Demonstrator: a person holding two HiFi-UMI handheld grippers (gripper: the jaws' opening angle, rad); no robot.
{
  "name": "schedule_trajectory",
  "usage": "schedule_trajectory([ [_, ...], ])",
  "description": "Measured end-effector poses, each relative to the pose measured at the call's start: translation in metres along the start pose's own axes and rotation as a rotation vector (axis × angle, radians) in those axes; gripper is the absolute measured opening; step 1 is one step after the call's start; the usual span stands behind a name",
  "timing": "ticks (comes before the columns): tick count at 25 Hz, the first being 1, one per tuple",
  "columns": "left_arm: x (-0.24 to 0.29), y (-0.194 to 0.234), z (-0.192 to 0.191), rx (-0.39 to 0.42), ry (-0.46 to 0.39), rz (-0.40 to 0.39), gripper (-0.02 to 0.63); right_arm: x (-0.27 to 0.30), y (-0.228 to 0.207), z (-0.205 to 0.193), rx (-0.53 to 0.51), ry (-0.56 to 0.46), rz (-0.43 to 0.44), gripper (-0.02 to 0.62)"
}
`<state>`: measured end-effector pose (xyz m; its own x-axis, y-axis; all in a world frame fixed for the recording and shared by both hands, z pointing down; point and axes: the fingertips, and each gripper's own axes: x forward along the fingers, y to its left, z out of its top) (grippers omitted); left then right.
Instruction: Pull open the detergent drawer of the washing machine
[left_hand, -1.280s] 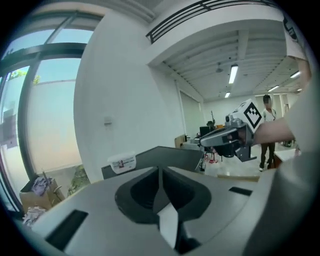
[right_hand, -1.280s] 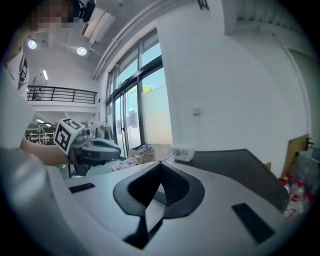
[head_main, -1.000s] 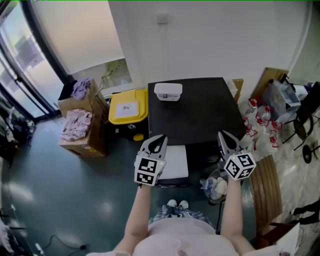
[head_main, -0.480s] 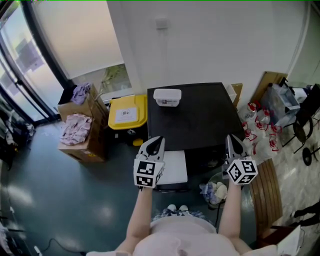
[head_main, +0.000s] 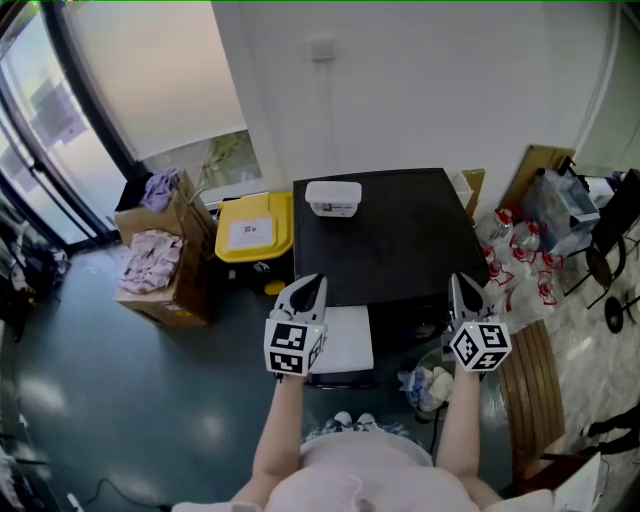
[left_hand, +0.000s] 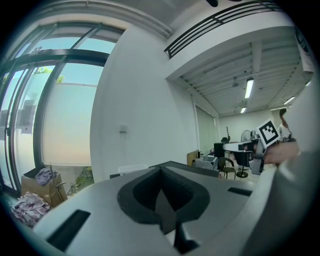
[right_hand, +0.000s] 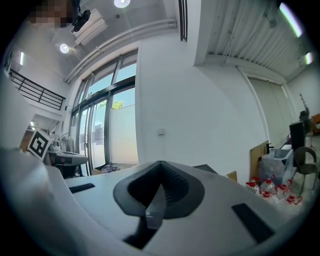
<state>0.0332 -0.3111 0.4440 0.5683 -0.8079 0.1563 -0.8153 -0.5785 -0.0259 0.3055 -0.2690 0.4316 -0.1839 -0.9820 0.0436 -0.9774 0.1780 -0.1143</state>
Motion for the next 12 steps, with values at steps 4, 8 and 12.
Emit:
schedule_trajectory([
  [4, 0.0016, -0.0009, 0.0006, -0.001, 0.004, -0.005, 0.025, 0.0007, -0.001, 0.0012, -0.004, 0.004, -0.003, 0.014],
  [8, 0.0017, -0.0022, -0.0044, 0.007, 0.009, -0.007, 0.025, 0.0006, -0.0003, -0.0019, -0.011, 0.011, -0.002, 0.014],
  [12, 0.0024, -0.0036, -0.004, 0.008, 0.014, -0.012, 0.025, 0.0011, -0.0006, -0.0014, -0.019, 0.015, 0.0, 0.014],
])
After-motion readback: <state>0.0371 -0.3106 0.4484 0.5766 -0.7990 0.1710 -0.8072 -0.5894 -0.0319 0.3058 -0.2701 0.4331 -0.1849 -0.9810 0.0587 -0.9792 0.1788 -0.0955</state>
